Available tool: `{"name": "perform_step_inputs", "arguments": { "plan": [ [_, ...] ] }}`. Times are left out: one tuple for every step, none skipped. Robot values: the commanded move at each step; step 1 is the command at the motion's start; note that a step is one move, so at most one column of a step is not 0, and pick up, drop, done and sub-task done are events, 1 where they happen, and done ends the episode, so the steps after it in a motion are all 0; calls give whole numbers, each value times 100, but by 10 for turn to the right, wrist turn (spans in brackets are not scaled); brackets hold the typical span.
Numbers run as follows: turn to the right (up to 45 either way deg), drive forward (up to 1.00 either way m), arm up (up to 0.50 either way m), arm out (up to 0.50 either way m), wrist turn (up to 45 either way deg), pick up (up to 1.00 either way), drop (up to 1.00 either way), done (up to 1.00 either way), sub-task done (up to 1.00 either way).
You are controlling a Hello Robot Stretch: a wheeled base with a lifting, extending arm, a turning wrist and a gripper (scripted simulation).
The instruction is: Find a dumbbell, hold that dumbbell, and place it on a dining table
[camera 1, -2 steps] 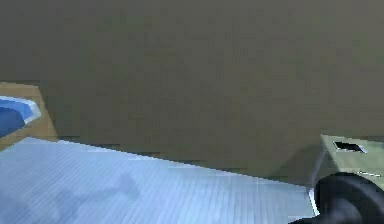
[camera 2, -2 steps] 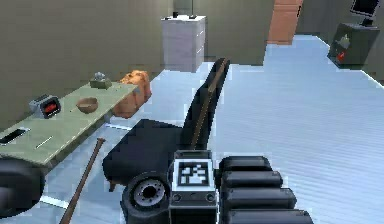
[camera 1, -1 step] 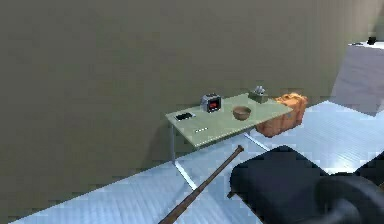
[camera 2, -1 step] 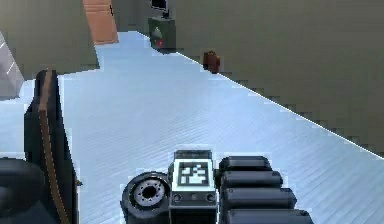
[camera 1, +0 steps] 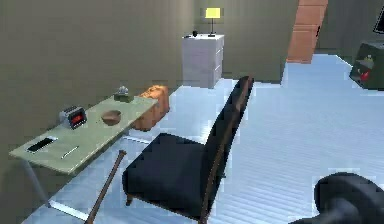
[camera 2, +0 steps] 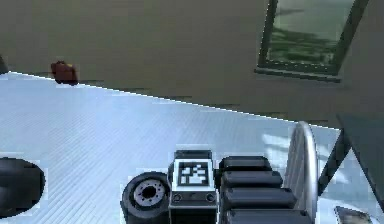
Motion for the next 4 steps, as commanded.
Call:
{"name": "perform_step_inputs", "arguments": {
  "plan": [
    [-450, 0, 0, 0, 0, 0, 0, 0, 0],
    [-450, 0, 0, 0, 0, 0, 0, 0, 0],
    [-30, 0, 0, 0, 0, 0, 0, 0, 0],
    [-270, 0, 0, 0, 0, 0, 0, 0, 0]
  ]
}}
